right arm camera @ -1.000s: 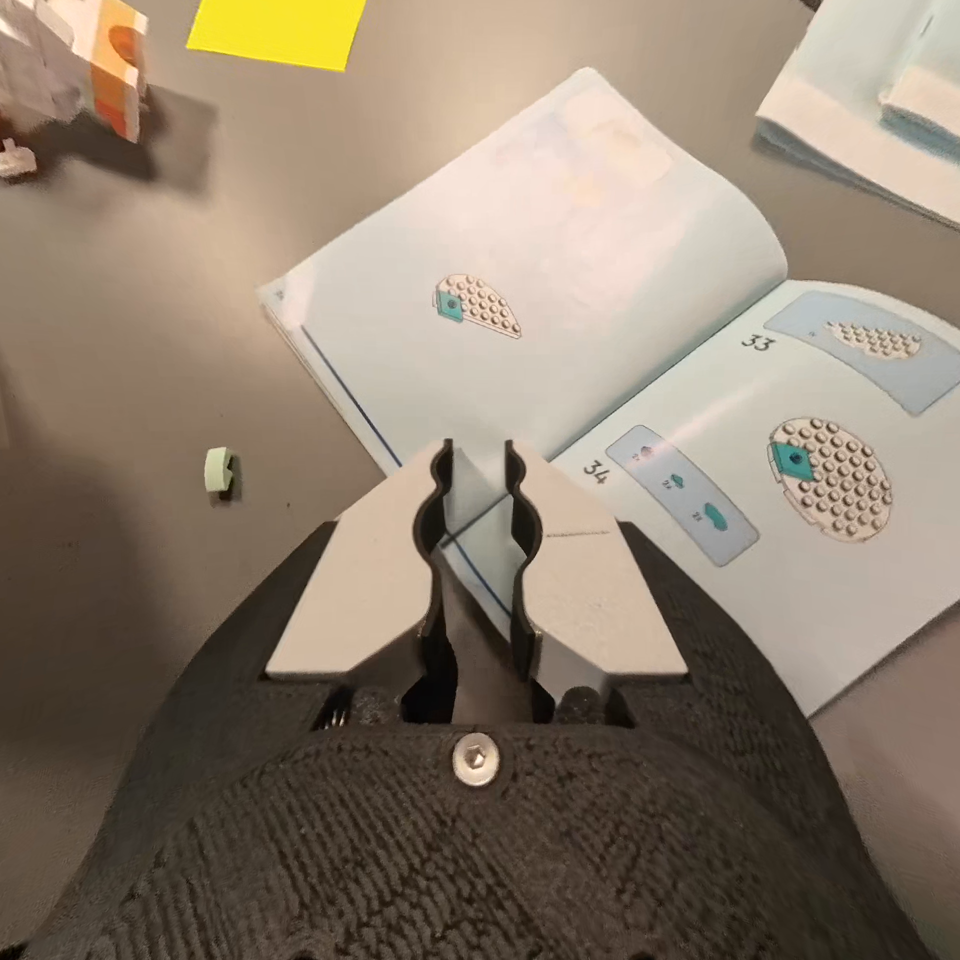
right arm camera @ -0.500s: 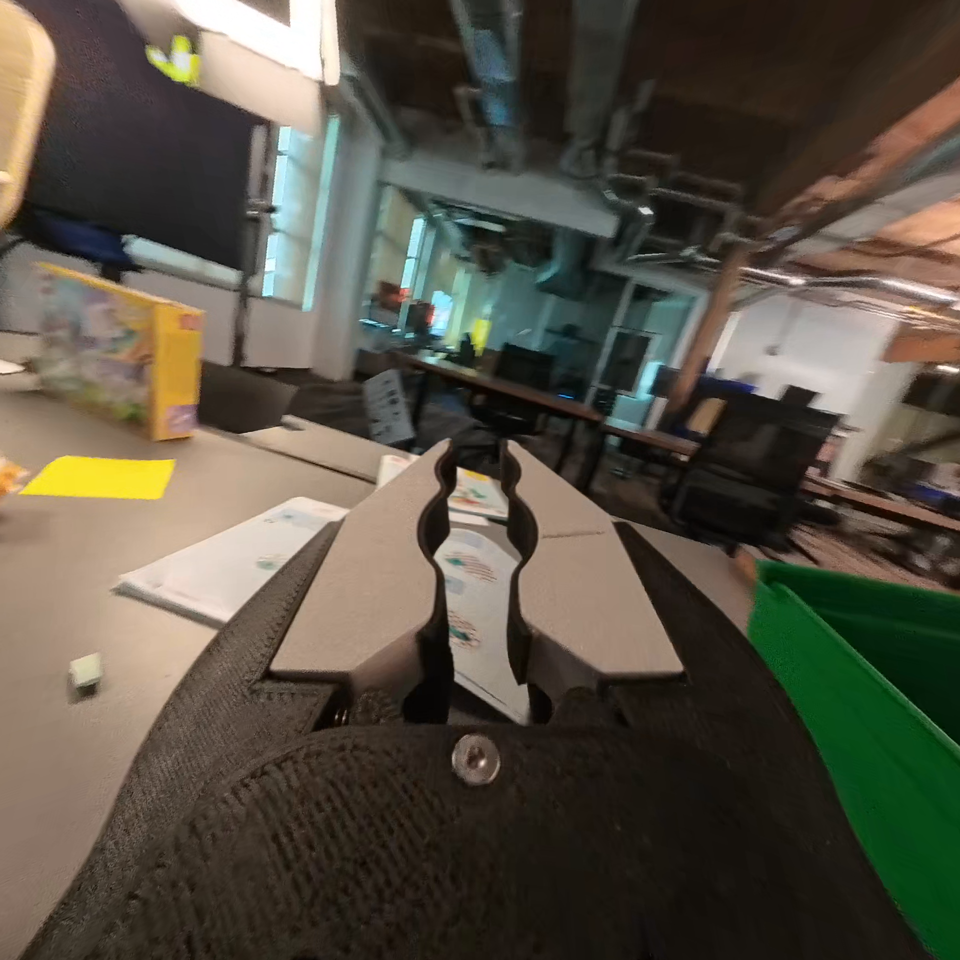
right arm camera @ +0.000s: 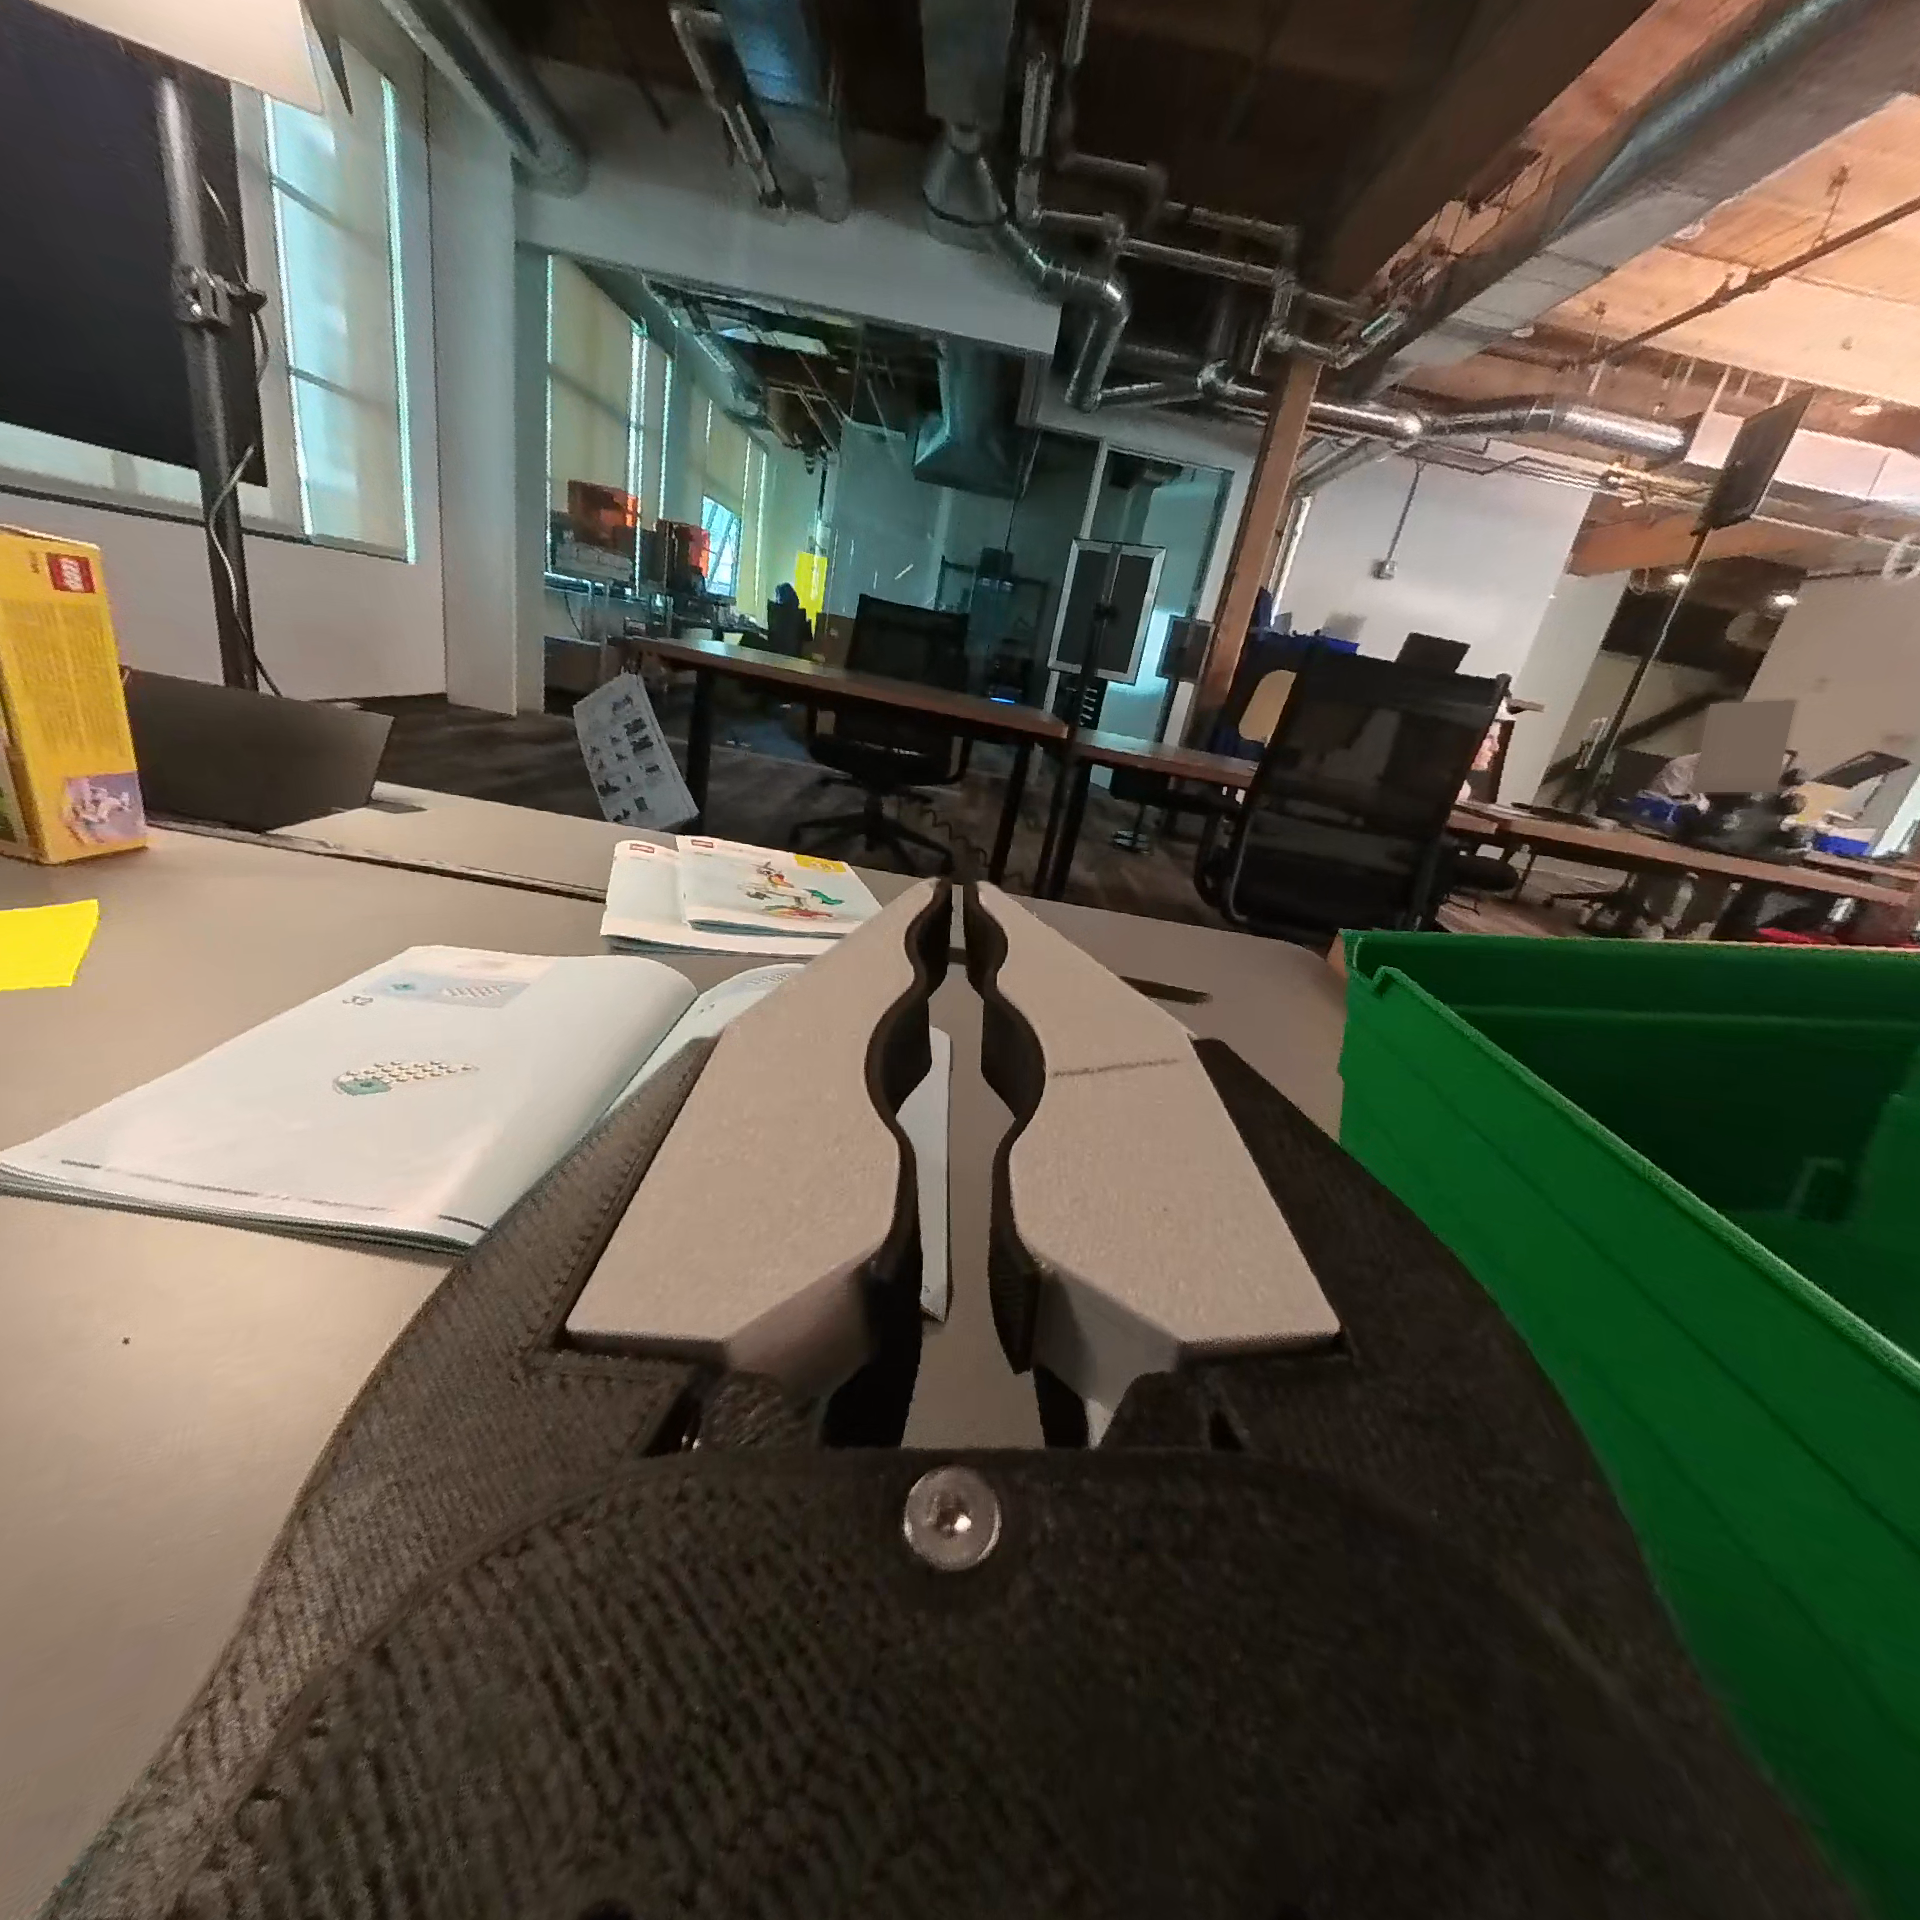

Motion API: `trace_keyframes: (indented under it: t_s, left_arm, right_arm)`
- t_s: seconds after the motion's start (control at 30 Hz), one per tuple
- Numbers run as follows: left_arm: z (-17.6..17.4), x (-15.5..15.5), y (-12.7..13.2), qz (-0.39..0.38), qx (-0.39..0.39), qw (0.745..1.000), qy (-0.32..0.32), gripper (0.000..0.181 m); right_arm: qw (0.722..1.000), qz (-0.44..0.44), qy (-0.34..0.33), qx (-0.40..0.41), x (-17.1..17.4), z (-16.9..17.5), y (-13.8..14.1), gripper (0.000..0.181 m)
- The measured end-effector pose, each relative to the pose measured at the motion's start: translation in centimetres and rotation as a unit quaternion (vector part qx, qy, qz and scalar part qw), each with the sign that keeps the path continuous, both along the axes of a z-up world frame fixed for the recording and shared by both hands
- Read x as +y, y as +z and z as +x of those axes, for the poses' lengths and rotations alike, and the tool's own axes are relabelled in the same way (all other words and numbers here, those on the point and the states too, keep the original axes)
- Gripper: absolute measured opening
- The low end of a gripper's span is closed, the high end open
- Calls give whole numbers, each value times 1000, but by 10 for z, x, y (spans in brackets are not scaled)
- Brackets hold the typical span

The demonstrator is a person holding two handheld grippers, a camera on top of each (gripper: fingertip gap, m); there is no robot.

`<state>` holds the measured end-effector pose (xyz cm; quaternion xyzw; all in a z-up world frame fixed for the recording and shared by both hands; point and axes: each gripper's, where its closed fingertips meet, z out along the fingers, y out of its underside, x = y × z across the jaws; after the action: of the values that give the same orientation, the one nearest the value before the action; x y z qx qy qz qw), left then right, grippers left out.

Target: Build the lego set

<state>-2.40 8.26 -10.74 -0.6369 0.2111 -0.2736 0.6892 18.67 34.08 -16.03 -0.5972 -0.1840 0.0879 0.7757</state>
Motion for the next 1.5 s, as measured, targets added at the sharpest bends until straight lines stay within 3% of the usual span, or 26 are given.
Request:
trace_keyframes:
  t_s: [0.1, 0.2, 0.3, 0.4, 0.5, 0.57, 0.7, 0.83, 0.9, 1.07, 1.13, 1.2, 1.3, 1.4, 1.5]
  left_arm:
    - [-57, -38, 28, -19, 18, 998, 63, 16]
    - [-145, -64, 39, -58, 51, 975, 207, 16]
    - [-254, -94, 7, -179, 105, 899, 386, 16]
    - [-318, -124, -53, -331, 135, 818, 451, 15]
    - [-335, -139, -115, -467, 121, 768, 422, 22]
    - [-340, -141, -140, -515, 110, 745, 409, 29]
    - [-351, -143, -167, -560, 145, 702, 415, 31]
    - [-348, -142, -181, -589, 132, 691, 398, 43]
    - [-349, -141, -181, -590, 113, 694, 397, 40]
    - [-360, -144, -180, -580, 145, 694, 402, 15]
    - [-367, -138, -166, -533, 148, 714, 428, 5]
    - [-364, -121, -132, -450, 104, 769, 442, 5]
    - [-331, -95, -62, -319, 13, 862, 393, 4]
    - [-265, -76, 6, -214, -30, 935, 280, 4]
    - [-183, -63, 38, -151, -15, 977, 148, 4]
  right_arm:
    - [1000, -6, 4, 0, 2, -1, -2, 0]
    - [1000, -6, 14, -2, 1, -6, -1, 0]
    - [1000, -6, 20, -6, 0, -9, -2, 1]
    - [1000, -8, 22, -9, 1, -11, -3, 1]
    - [1000, -13, 24, -5, 2, -10, -4, 1]
    - [1000, -14, 24, 2, 1, -8, -4, 1]
    - [999, -13, 24, 17, 1, -4, -2, 1]
    - [999, -16, 28, 13, 2, -7, -3, 2]
    - [999, -16, 31, 7, 1, -9, -4, 2]
    - [999, -17, 36, -8, 1, -15, -5, 2]
    - [999, -17, 35, -10, 1, -15, -6, 2]
    - [999, -17, 34, -9, 1, -15, -6, 2]
    - [999, -18, 37, -7, 1, -16, -5, 2]
    - [999, -18, 40, -17, 1, -20, -7, 2]
    - [999, -14, 41, -28, 0, -22, -7, 2]
